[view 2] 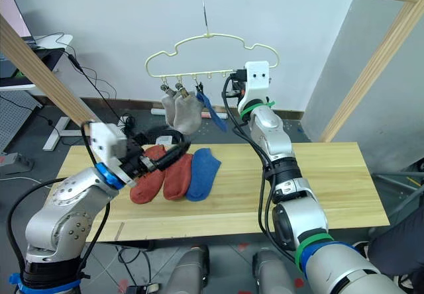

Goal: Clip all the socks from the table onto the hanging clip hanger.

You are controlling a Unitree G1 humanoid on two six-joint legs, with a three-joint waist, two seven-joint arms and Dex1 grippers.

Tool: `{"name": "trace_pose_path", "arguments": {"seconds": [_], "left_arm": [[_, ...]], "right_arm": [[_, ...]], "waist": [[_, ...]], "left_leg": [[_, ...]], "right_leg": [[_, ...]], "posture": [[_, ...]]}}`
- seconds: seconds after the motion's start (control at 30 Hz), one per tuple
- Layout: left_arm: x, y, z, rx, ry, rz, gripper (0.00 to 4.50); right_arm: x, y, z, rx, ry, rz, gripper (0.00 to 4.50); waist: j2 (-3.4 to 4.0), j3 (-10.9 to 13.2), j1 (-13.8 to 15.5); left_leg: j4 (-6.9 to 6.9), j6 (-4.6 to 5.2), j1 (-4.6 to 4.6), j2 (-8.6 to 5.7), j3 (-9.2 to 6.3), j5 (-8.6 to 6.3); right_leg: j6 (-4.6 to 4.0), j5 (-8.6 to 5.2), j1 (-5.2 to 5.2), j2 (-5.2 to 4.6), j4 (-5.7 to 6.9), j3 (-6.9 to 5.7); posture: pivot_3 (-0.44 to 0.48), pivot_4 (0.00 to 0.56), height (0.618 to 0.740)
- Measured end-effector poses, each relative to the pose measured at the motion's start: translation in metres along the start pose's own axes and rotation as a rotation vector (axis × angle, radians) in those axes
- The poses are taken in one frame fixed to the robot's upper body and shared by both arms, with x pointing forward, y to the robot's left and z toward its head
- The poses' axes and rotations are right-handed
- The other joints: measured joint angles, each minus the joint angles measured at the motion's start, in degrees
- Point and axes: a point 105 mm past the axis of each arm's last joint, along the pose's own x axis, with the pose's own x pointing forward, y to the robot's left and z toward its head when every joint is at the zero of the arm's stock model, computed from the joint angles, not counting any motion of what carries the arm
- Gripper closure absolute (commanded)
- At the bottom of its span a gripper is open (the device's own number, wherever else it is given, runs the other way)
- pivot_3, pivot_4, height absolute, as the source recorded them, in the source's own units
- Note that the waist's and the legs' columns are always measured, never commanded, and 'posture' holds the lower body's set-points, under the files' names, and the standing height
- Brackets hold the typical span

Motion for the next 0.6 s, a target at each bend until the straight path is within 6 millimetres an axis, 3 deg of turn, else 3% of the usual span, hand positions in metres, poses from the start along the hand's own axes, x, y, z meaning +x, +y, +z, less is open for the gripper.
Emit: {"name": "trace_pose_path", "arguments": {"seconds": [0.17,0.43,0.6], "left_arm": [[0.024,0.010,-0.059,0.051,0.213,0.027,0.00],[0.073,0.018,-0.101,0.073,0.315,0.040,0.00],[0.086,0.019,-0.131,0.073,0.434,0.043,0.00]], "right_arm": [[-0.005,-0.009,-0.002,-0.013,0.011,-0.007,4.49],[-0.011,-0.010,0.000,-0.021,0.009,-0.016,4.49],[-0.015,-0.011,0.001,-0.020,0.010,-0.029,4.49]], "waist": [[0.02,0.02,0.25],[0.03,0.02,-0.02],[0.03,0.02,-0.23]], "left_leg": [[-0.01,0.00,-0.03,-0.01,0.02,0.00],[-0.01,0.02,-0.09,0.00,0.01,0.00],[-0.01,0.03,-0.10,-0.02,0.04,-0.01]], "right_leg": [[0.00,0.00,-0.04,0.00,0.00,0.00],[0.00,0.00,-0.08,0.02,0.01,-0.03],[0.01,0.00,-0.08,0.02,-0.01,0.00]], "posture": [[0.047,0.226,0.740],[0.003,0.241,0.740],[-0.022,0.248,0.740]]}}
